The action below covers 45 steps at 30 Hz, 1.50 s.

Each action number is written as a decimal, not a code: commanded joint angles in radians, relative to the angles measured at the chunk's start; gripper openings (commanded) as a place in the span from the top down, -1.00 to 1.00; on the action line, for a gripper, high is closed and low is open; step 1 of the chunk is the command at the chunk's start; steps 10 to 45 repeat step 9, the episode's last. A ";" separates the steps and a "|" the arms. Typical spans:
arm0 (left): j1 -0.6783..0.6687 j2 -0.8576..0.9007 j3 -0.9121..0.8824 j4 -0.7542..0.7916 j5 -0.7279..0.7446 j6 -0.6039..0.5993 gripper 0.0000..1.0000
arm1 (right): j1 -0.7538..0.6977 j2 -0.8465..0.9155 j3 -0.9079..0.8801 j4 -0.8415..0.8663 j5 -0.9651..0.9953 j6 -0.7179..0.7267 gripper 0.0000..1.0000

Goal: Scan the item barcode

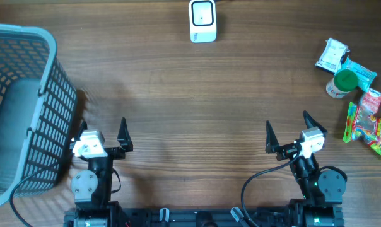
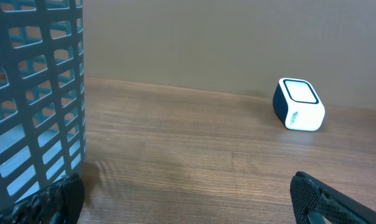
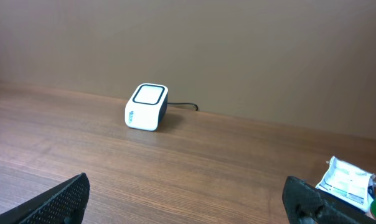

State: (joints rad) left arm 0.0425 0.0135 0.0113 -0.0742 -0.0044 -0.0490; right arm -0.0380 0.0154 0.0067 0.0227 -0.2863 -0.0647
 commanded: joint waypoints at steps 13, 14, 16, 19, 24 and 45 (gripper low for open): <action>0.003 -0.008 -0.006 -0.001 0.015 0.016 -1.00 | 0.007 -0.011 -0.002 0.001 0.009 0.014 -0.99; 0.003 -0.008 -0.006 -0.001 0.015 0.016 -1.00 | 0.007 -0.011 -0.002 0.001 0.009 0.014 -0.99; 0.003 -0.008 -0.006 -0.001 0.015 0.016 -1.00 | 0.007 -0.011 -0.002 0.001 0.009 0.014 -0.99; 0.003 -0.008 -0.006 -0.001 0.015 0.016 -1.00 | 0.007 -0.011 -0.002 0.001 0.009 0.014 -0.99; 0.003 -0.008 -0.006 -0.001 0.015 0.016 -1.00 | 0.007 -0.011 -0.002 0.001 0.009 0.014 -0.99; 0.003 -0.008 -0.006 -0.001 0.015 0.016 -1.00 | 0.007 -0.011 -0.002 0.001 0.009 0.014 -0.99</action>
